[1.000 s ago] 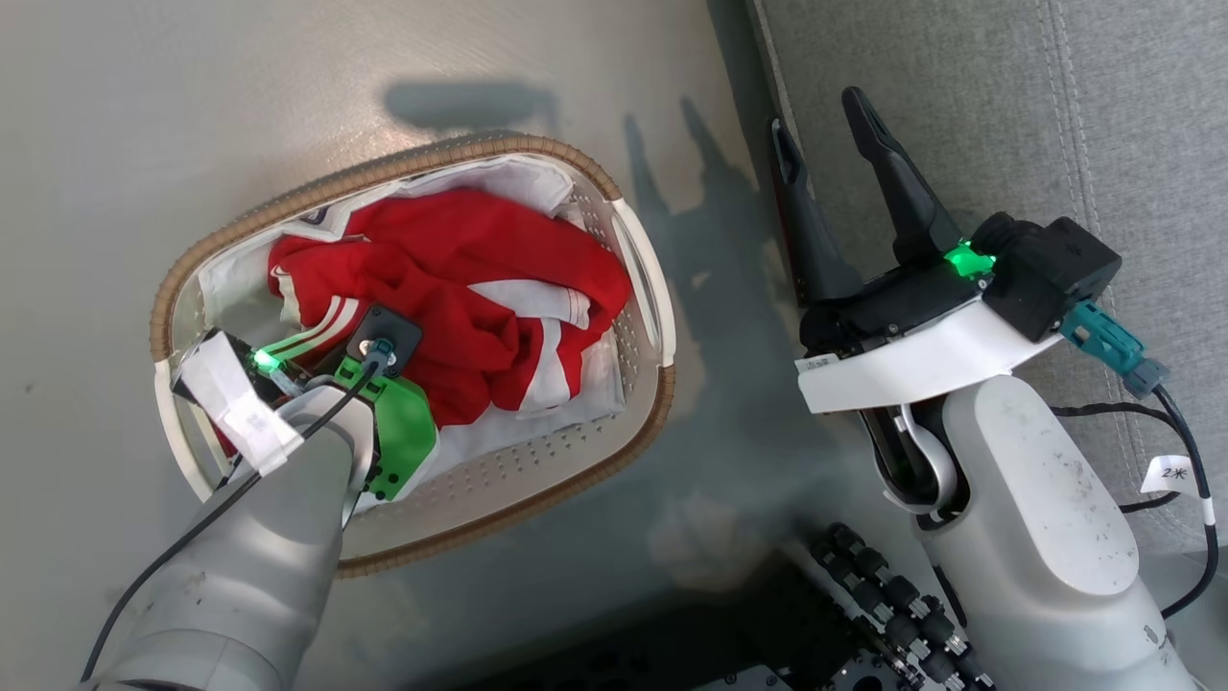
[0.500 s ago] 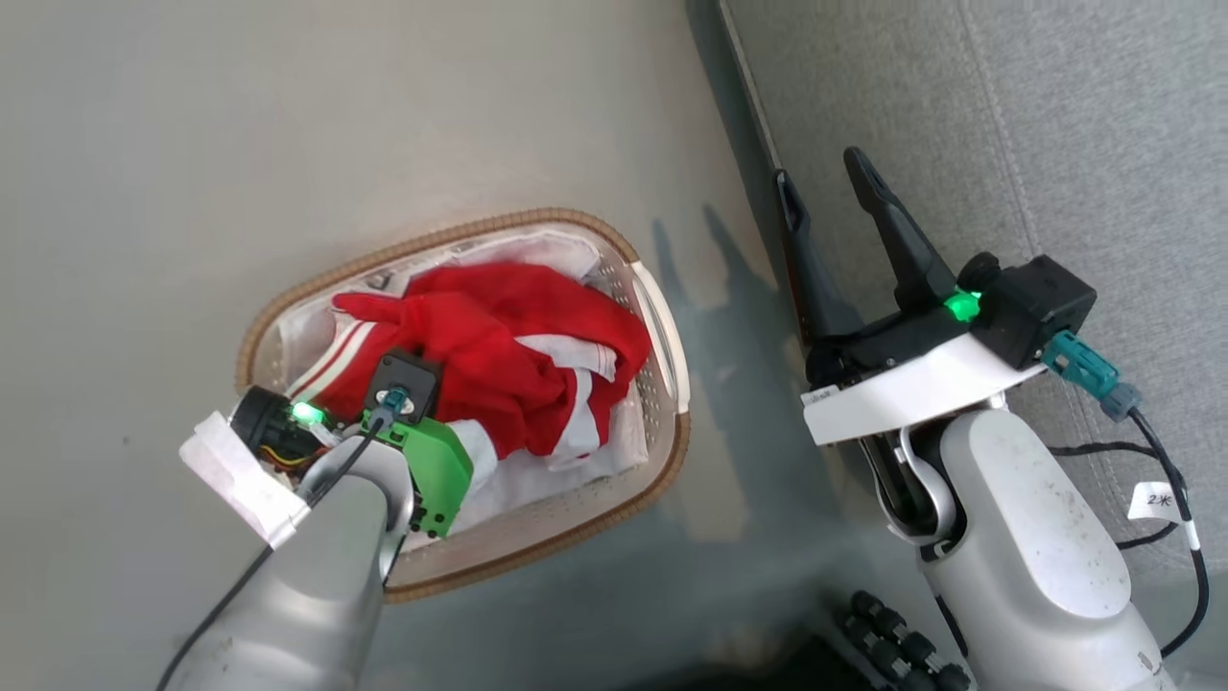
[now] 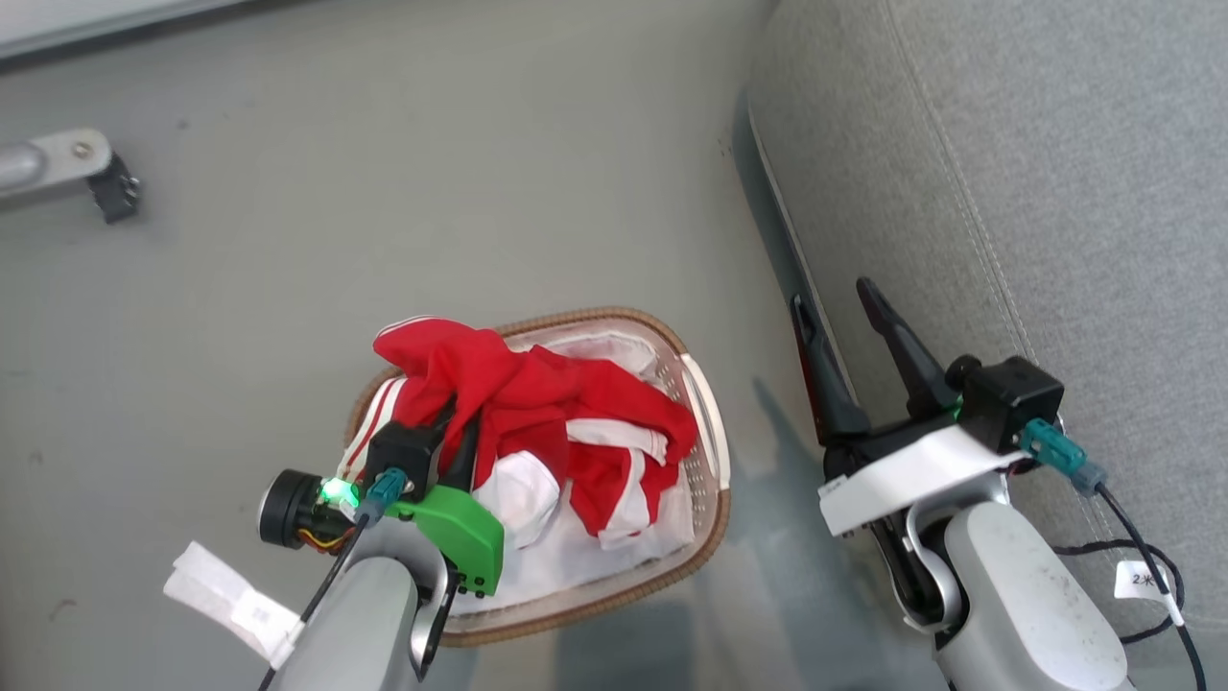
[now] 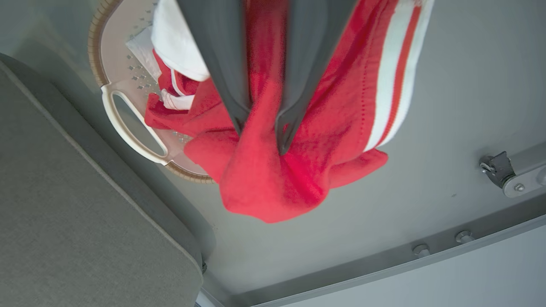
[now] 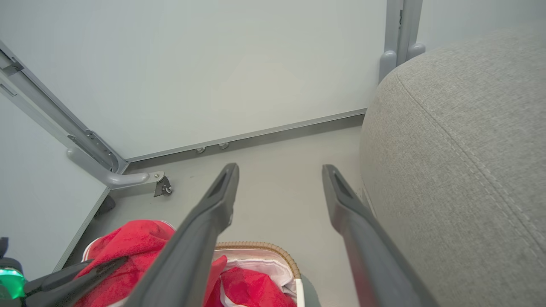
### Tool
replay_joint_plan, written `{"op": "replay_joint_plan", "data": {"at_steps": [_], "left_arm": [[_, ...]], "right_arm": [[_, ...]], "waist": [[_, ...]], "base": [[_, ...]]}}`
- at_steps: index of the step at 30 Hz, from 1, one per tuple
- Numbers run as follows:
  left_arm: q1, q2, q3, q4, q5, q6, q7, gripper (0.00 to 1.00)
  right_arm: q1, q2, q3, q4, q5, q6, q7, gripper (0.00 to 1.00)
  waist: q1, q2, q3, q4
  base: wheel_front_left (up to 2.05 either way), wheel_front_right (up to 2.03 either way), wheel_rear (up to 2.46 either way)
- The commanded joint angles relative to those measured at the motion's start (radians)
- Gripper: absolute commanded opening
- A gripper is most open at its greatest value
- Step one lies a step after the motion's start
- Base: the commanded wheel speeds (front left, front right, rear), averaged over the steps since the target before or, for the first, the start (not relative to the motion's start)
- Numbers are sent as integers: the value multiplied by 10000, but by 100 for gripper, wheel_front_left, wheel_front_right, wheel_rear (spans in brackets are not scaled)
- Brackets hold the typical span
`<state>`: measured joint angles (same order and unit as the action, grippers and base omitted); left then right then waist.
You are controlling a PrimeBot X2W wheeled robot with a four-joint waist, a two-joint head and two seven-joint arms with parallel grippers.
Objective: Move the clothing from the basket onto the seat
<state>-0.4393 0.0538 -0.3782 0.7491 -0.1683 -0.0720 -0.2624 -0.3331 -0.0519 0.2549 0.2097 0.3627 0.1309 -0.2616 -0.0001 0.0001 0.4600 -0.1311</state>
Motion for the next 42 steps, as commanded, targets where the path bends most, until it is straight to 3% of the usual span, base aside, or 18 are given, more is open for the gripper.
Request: {"op": "replay_joint_plan", "data": {"at_steps": [1,12,22,36,42], "left_arm": [[369,-7,97,-343,-37,-80,-37,0],[1383,-26,507,-2916,-491,-410,-36,0],[1411,-26,163,-4534,-1147,-563,-36,0],[1408,-24,-1010,-5101,-1638,-600,-37,0],[1344,-24,-1541,-5026,-1773,-603,-37,0]], "right_arm": [[255,-86,-3,88,-75,-3,-50,100],[1077,-139,404,514,-164,-3,-49,100],[1528,-421,1396,969,-263,-3,-51,100],[-102,-981,3428,853,-1088,-3,-49,100],[-798,-896,3880,1321,-1159,-5,-49,100]], "waist": [[1,-1,-1170,663],[1,-1,-2507,919],[1,-1,-3342,918],[1,-1,-3580,1231],[1,-1,-3676,1576]], "base": [[0,0,0],[0,0,0],[0,0,0],[0,0,0],[0,0,0]]}}
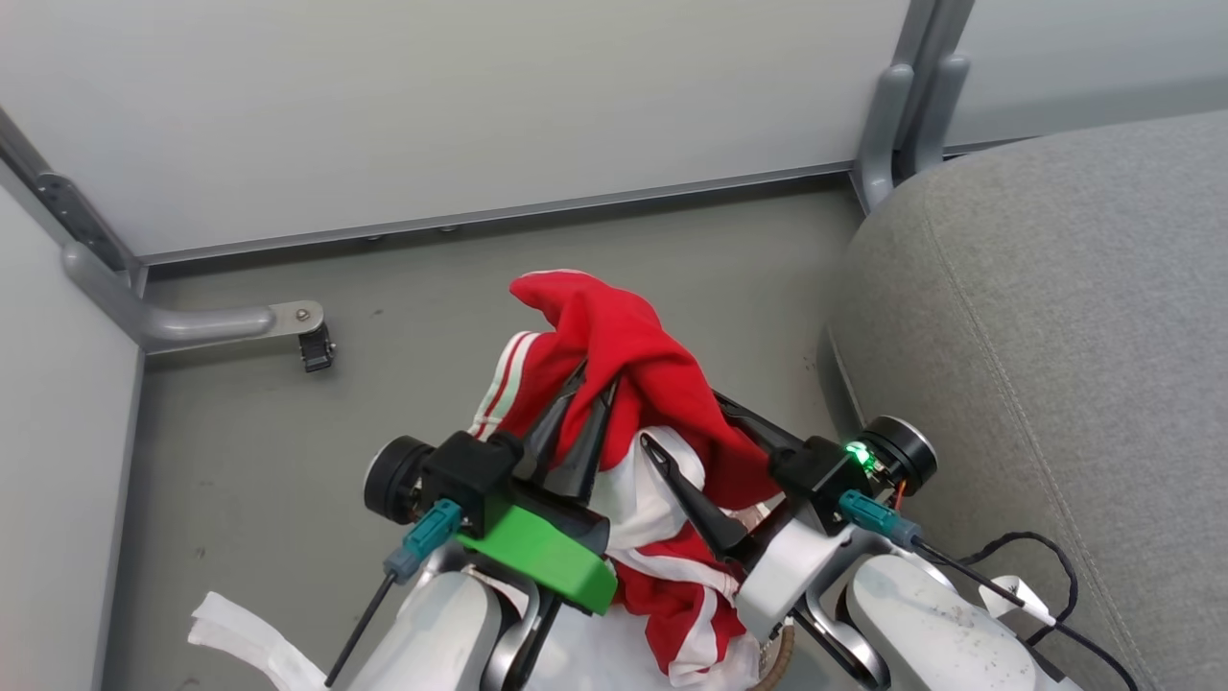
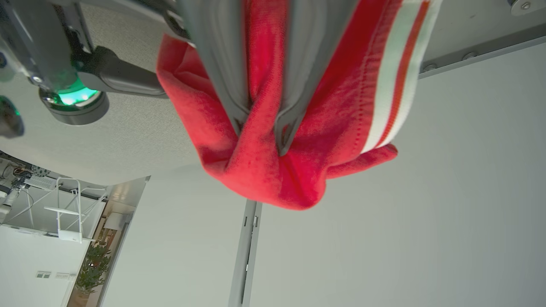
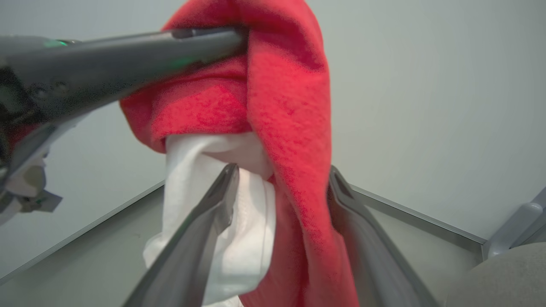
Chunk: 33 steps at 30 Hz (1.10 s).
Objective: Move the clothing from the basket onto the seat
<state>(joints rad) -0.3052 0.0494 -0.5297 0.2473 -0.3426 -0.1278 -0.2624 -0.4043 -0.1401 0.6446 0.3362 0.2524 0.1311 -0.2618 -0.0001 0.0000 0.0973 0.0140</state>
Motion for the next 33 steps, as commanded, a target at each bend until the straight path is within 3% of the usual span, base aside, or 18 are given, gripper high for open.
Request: {"op": "replay_joint_plan", "data": {"at_steps": [1,7,8,9,10,16,18,19,26,33], "left_arm": [[-10,18,-101,-2,-70,-46,-37,0],[-53,18,-460,32,-213,-47,-37,0],[-56,18,-500,41,-243,-47,-37,0],[-54,18,-535,46,-246,-48,-37,0],[-38,18,-571,57,-269,-48,-37,0],[96,18,-543,106,-217,-48,-37,0],[195,19,-498,214,-154,-49,-34,42],[214,21,-447,259,-97,-48,-26,100],[230,19,-257,491,179,-41,-25,100],[152,24,-48,618,346,-41,-25,100]], "right_arm": [[-134,18,42,196,-72,-7,-47,100],[-377,347,433,1391,289,-7,-47,100],[-418,433,557,1538,451,-7,-47,88],[-436,485,650,1648,591,-7,-47,20],[-478,510,708,1684,715,-7,-47,0],[-336,488,378,1524,1034,-8,-49,0],[-176,482,174,1385,1047,-8,-47,0],[-64,477,36,1309,1086,-7,-47,0],[532,467,-836,734,1279,-8,-49,0],[911,581,-1446,202,1553,-8,-49,0]], "waist": [[1,0,-62,185],[1,0,-130,528],[1,0,-134,575],[1,0,-140,605],[1,0,-148,636],[1,0,-131,607],[1,0,-128,463],[1,0,-111,358],[1,0,95,-707],[1,0,355,-2371]], "base": [[0,0,0],[0,0,0],[0,0,0],[0,0,0],[0,0,0],[0,0,0],[0,0,0],[0,0,0],[0,0,0],[0,0,0]]}}
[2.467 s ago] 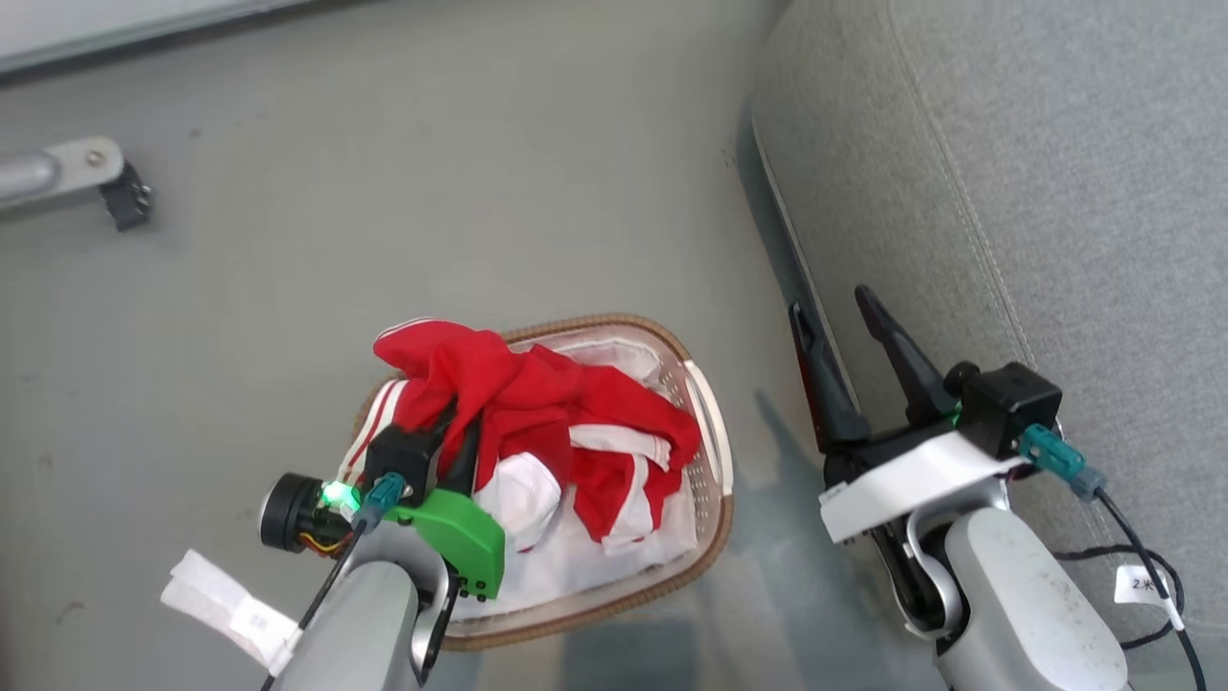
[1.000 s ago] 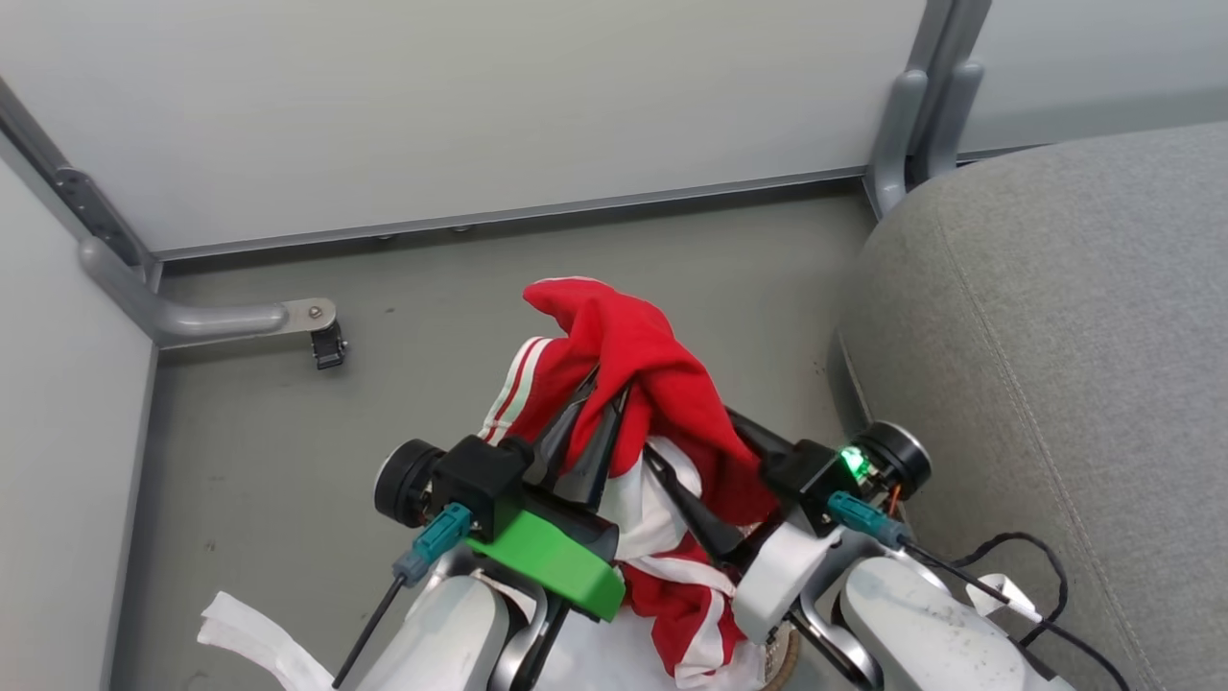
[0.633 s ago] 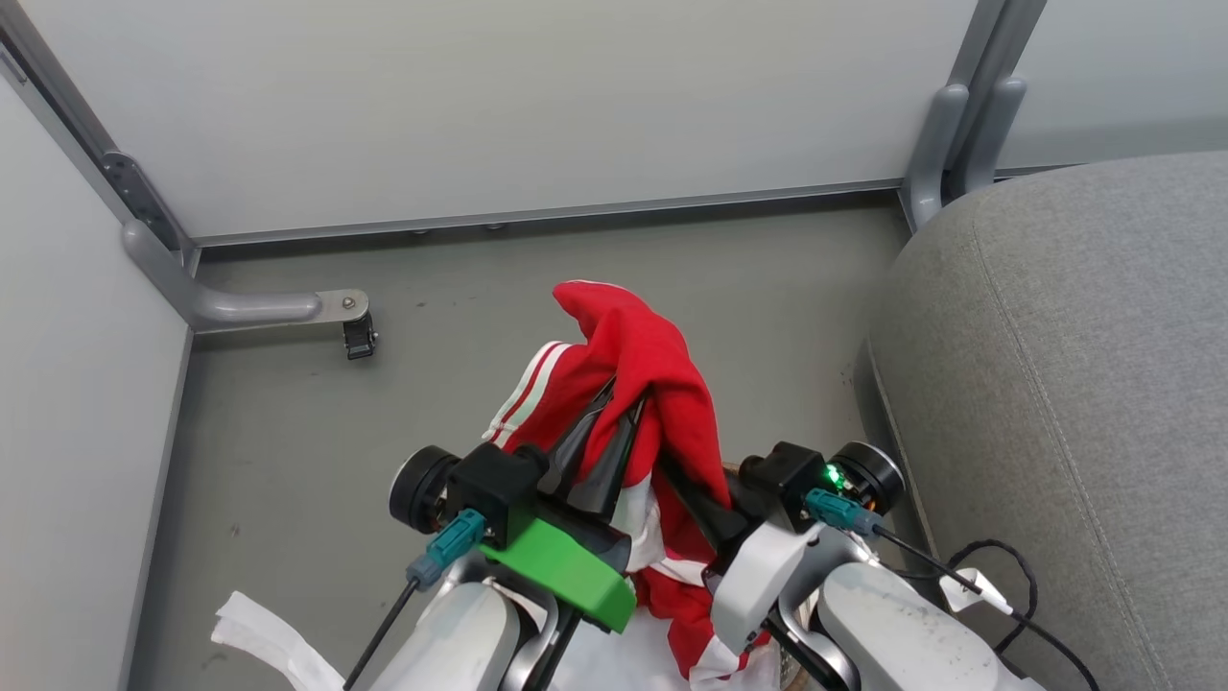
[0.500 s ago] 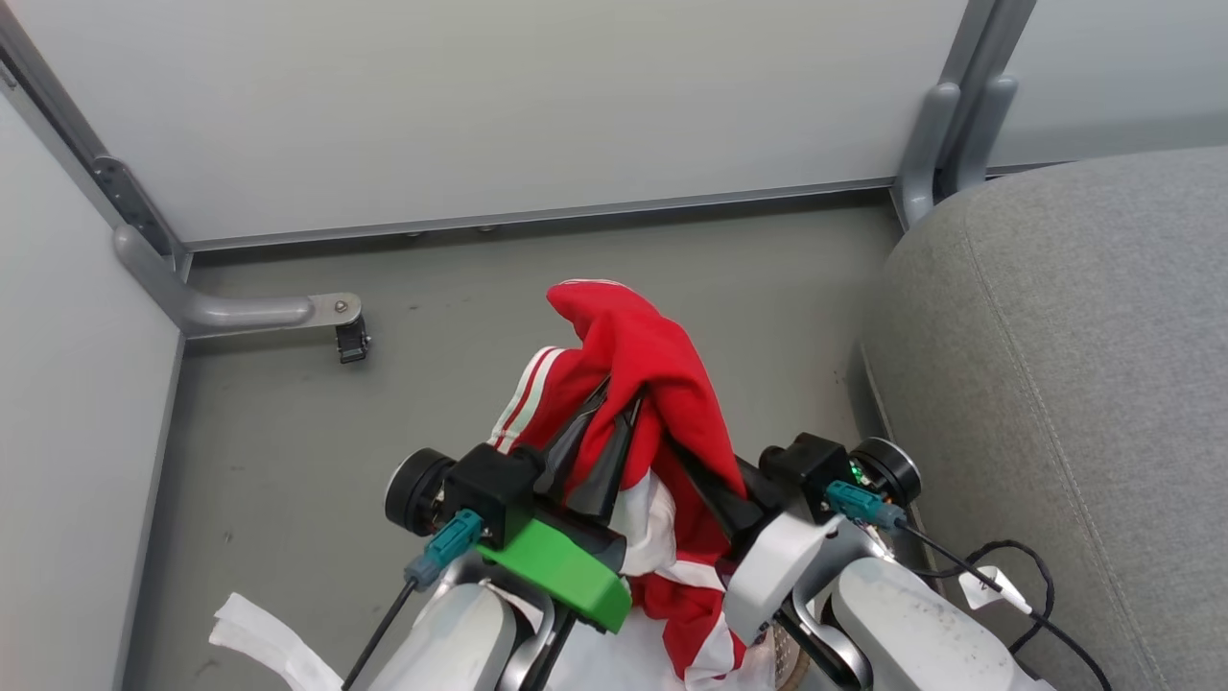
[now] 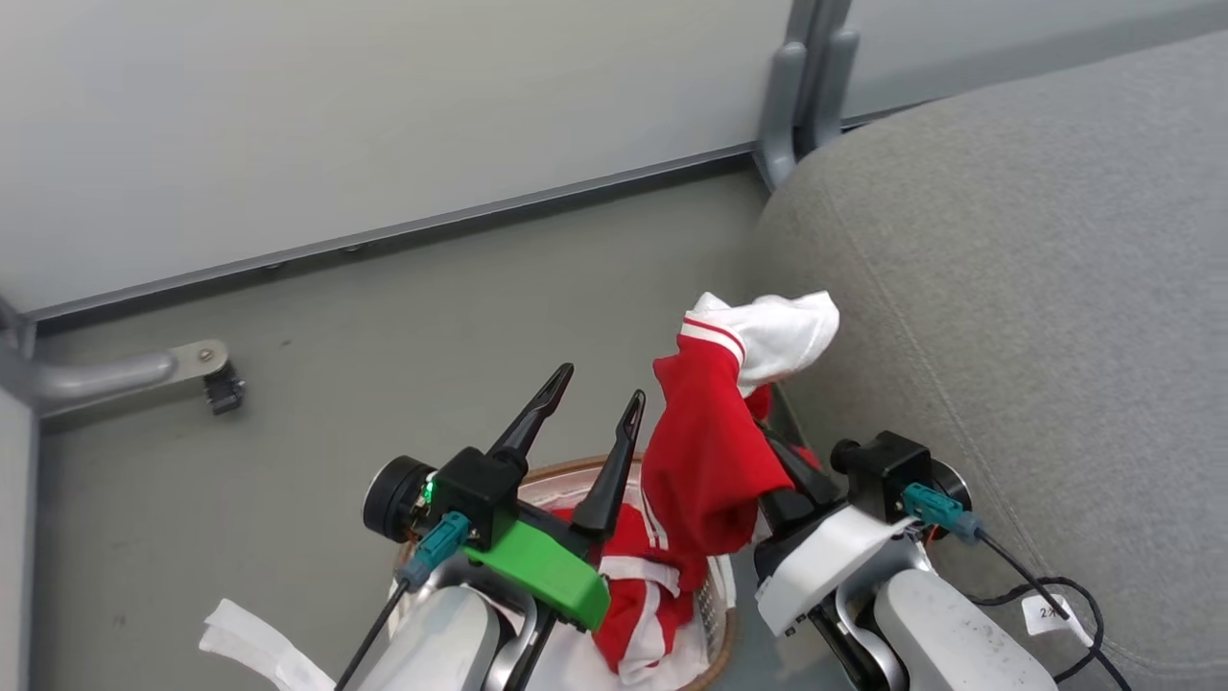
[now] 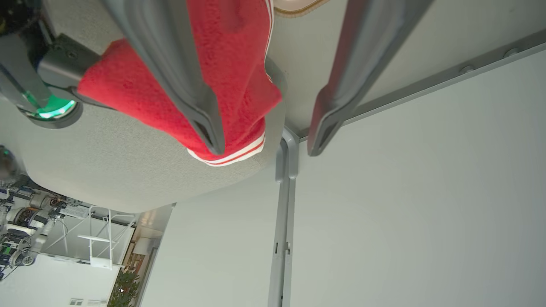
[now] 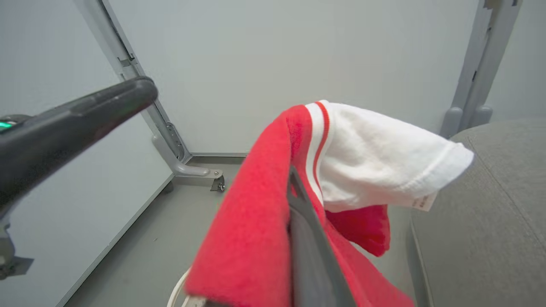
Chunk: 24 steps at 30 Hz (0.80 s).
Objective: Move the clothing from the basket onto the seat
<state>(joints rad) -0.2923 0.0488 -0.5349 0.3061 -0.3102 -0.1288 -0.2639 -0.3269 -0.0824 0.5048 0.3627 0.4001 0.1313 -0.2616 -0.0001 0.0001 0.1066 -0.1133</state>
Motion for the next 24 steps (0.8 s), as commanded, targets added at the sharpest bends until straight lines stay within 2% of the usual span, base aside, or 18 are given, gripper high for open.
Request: {"op": "replay_joint_plan", "data": {"at_steps": [1,8,14,19,24], "left_arm": [[5,28,45,57,52,-32,-9,100],[-115,34,137,190,144,-32,-9,100],[-265,43,98,346,326,-32,-9,100],[-356,42,89,407,394,-32,-9,100],[-552,76,-25,529,512,-32,-9,100]], "right_arm": [[152,23,-72,-107,114,-10,-51,0],[284,151,-666,-435,323,-10,-51,0],[360,209,-1231,-584,297,-10,-51,0],[408,264,-1961,-840,1016,-8,-51,0],[-355,274,-2413,-1046,1336,-7,-51,0]], "waist": [[1,-1,300,-1337],[1,-1,534,-2948],[1,-1,727,-3880],[1,-1,924,-4176],[1,-1,1413,-4045]], "base": [[0,0,0],[0,0,0],[0,0,0],[0,0,0],[0,0,0]]}}
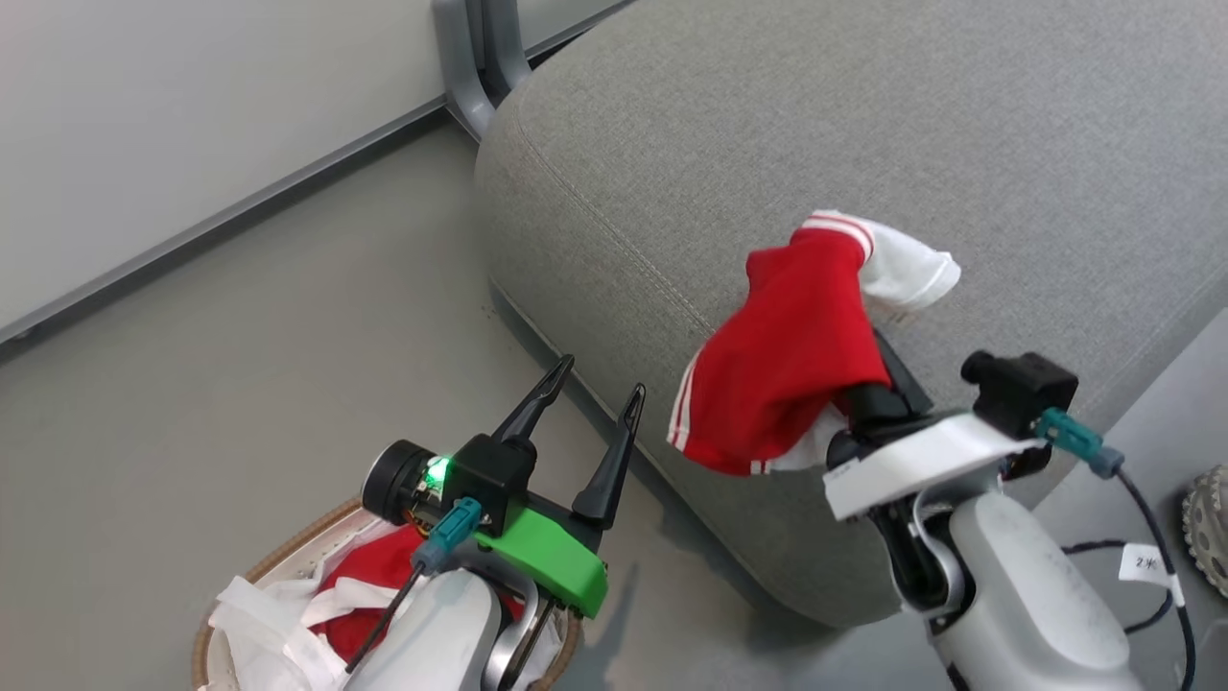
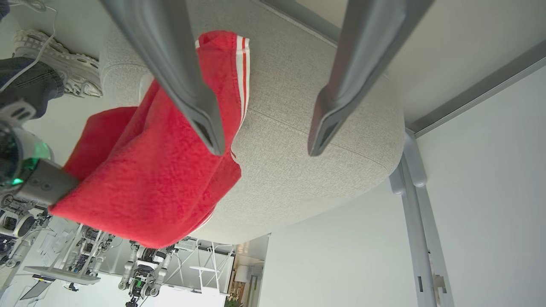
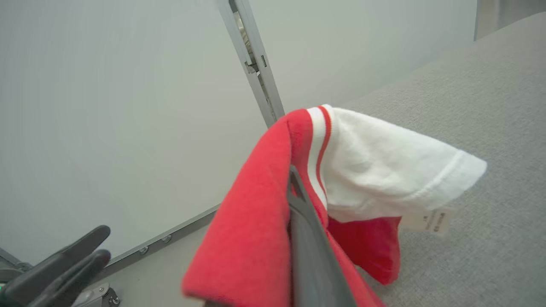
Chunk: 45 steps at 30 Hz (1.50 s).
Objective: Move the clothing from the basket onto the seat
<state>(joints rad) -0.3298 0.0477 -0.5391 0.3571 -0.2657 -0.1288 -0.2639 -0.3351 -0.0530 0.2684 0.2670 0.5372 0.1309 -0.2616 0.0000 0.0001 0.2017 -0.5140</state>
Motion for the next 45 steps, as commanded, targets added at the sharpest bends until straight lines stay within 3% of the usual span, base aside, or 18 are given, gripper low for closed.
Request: {"op": "replay_joint_plan", "data": {"at_steps": [1,12,20,29,36,37,38,39,45], "left_arm": [[-247,110,-24,47,75,-32,-9,100],[-1081,330,-313,277,351,-33,-9,100],[-1680,336,-533,219,532,-33,-9,100],[-1856,189,-396,216,617,-33,-9,100],[-1560,142,0,238,593,-33,-9,100],[-1488,142,46,256,584,-33,-9,100],[-1422,142,87,281,574,-33,-9,100],[-1372,144,132,311,558,-33,-9,100],[-1067,140,353,443,475,-33,-9,100]], "right_arm": [[-495,-109,-149,-91,-67,-3,-51,0],[-3747,-1480,-1577,320,-773,-3,-51,0],[-5454,-2362,-2778,1647,-2017,-5,-49,0],[-5570,-2219,-3527,4463,-3062,-6,-49,0],[-4799,-2067,-4208,5122,-3238,-8,-49,2],[-4668,-2043,-4315,5131,-3263,-8,-49,16],[-4537,-2065,-4451,5113,-3304,-8,-49,40],[-4385,-2044,-4578,5085,-3343,-8,-49,100],[-3392,-1855,-5175,4858,-3548,-8,-49,100]], "waist": [[0,-1,601,47],[0,-1,2152,1263],[0,-1,3161,2216],[0,-1,3955,3050],[0,-1,3725,3176],[0,-1,3657,3153],[0,-1,3564,3119],[0,-1,3475,3084],[0,-1,2831,2952]], "base": [[0,0,0],[0,0,0],[0,0,0],[0,0,0],[0,0,0],[0,0,0],[0,0,0],[0,0,0],[0,0,0]]}}
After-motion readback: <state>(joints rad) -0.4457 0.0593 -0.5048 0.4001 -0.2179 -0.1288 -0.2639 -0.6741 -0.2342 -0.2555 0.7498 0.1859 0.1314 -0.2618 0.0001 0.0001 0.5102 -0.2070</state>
